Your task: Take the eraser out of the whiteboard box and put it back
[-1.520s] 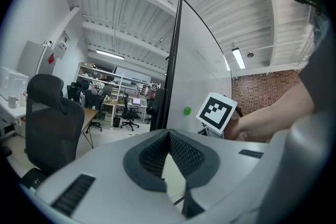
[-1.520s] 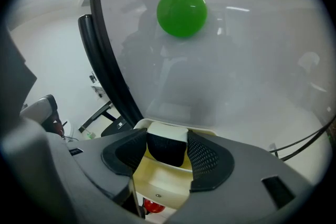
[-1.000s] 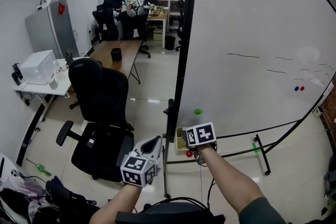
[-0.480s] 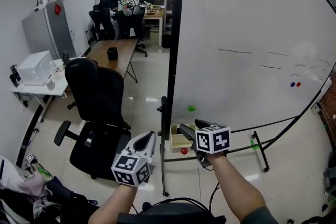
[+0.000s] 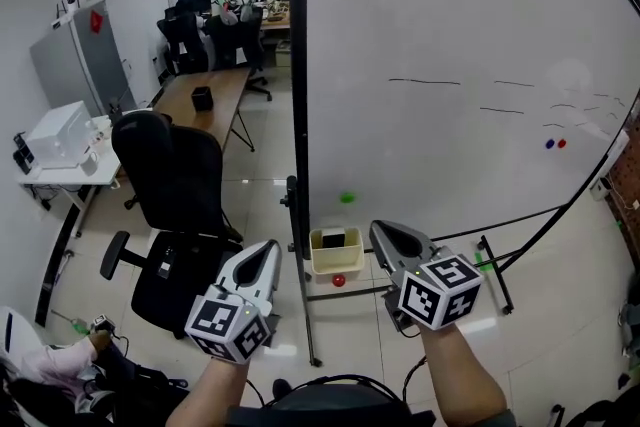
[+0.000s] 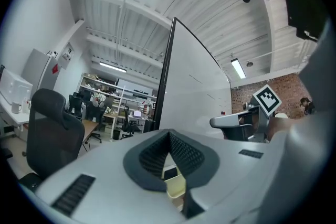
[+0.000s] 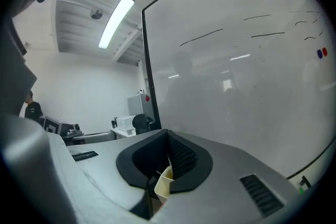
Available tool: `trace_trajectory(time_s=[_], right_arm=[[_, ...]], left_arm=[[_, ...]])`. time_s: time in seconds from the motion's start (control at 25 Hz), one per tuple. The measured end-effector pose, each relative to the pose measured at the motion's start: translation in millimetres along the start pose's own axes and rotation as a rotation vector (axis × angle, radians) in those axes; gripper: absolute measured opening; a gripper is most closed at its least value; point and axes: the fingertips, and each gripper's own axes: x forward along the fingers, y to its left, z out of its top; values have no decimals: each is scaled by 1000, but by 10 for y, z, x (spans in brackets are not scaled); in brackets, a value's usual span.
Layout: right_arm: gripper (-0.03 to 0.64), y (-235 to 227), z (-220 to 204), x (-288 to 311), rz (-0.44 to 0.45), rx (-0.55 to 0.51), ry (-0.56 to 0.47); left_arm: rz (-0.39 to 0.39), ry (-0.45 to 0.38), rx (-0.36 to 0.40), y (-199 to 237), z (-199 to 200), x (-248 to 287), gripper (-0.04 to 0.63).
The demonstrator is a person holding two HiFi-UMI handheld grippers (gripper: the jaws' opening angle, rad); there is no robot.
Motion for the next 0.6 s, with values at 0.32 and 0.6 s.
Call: trace_trajectory(time_s=[0.32, 0.6], right_arm=[[15, -145, 57, -413, 22, -15, -21], [15, -444, 61, -746, 66, -57, -11]], left_arm=[[-5, 10, 16, -331, 62, 19, 32], [31, 23, 56, -766, 111, 58, 32]])
